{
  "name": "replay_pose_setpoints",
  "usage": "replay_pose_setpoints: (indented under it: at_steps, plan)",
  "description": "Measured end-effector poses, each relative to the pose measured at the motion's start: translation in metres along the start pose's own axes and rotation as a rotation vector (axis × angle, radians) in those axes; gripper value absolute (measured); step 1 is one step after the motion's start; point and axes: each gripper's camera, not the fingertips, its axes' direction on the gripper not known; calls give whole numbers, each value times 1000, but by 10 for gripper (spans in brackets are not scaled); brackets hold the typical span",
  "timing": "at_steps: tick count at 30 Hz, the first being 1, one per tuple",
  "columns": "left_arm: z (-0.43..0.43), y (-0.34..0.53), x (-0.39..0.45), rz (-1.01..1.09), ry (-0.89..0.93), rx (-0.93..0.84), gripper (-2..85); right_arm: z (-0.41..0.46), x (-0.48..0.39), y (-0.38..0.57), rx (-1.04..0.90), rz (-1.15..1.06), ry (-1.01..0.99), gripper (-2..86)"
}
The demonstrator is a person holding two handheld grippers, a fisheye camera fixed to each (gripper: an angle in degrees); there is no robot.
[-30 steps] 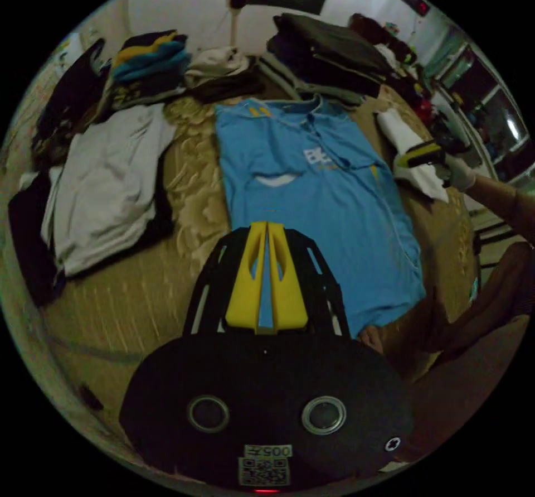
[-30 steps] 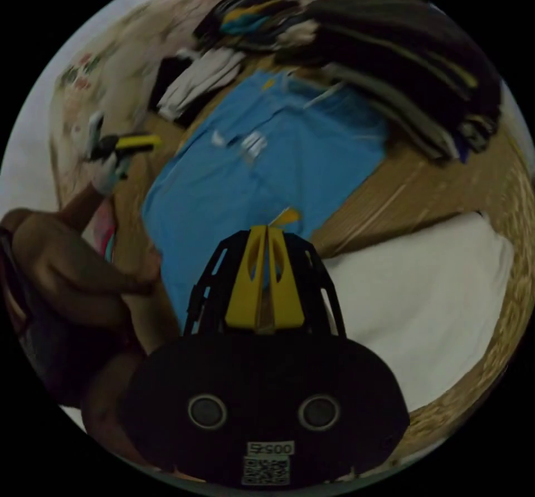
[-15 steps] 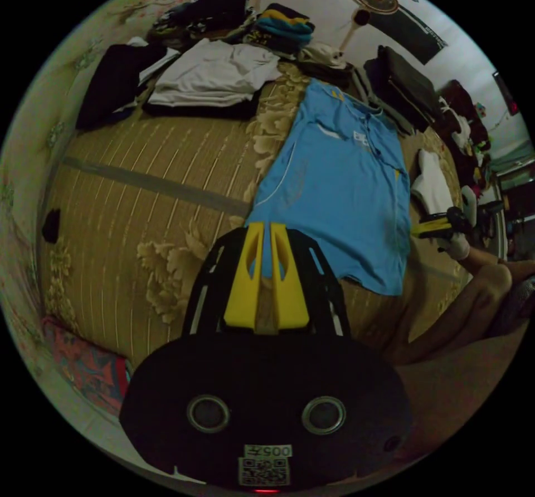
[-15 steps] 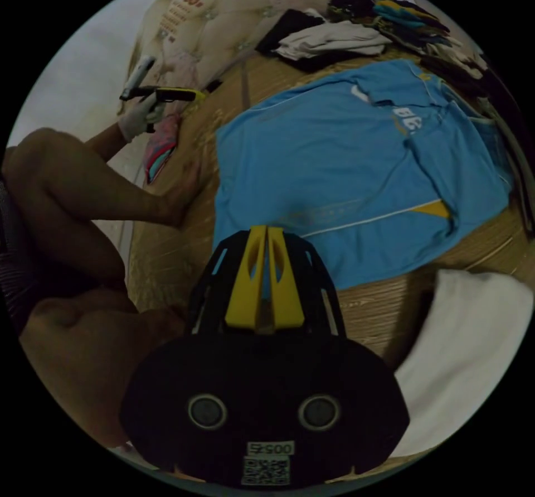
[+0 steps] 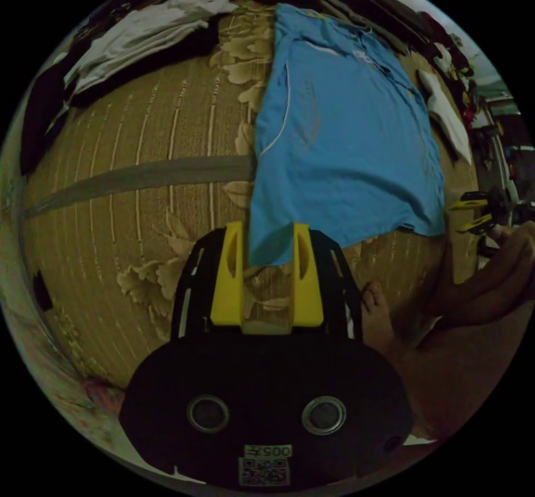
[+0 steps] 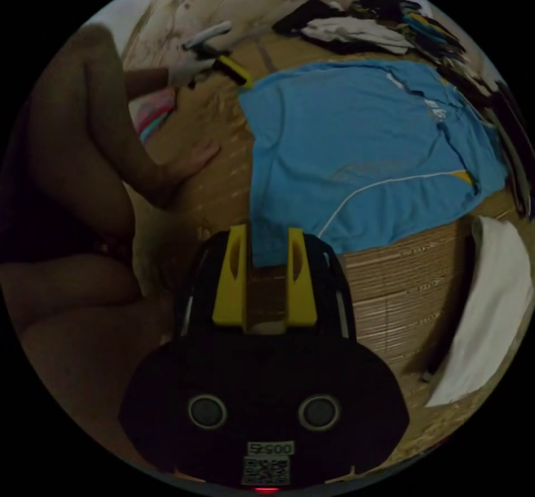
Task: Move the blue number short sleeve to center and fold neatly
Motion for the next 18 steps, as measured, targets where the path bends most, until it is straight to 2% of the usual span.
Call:
replay_pose_setpoints:
  at_steps: [6, 13, 14, 18]
  plan:
    - [7, 0, -13, 81, -6, 13, 125, 46, -15, 1, -93, -30, 140, 109]
    - [13, -6, -17, 162, -76, -20, 77, 67, -18, -2, -128, -136, 352, 29]
    - [14, -8, -19, 169, -85, -23, 46, 68, -16, -3, -134, -153, 363, 12]
    - [15, -16, -28, 193, -16, -62, 20, 62, 4, -9, -187, -103, 283, -9]
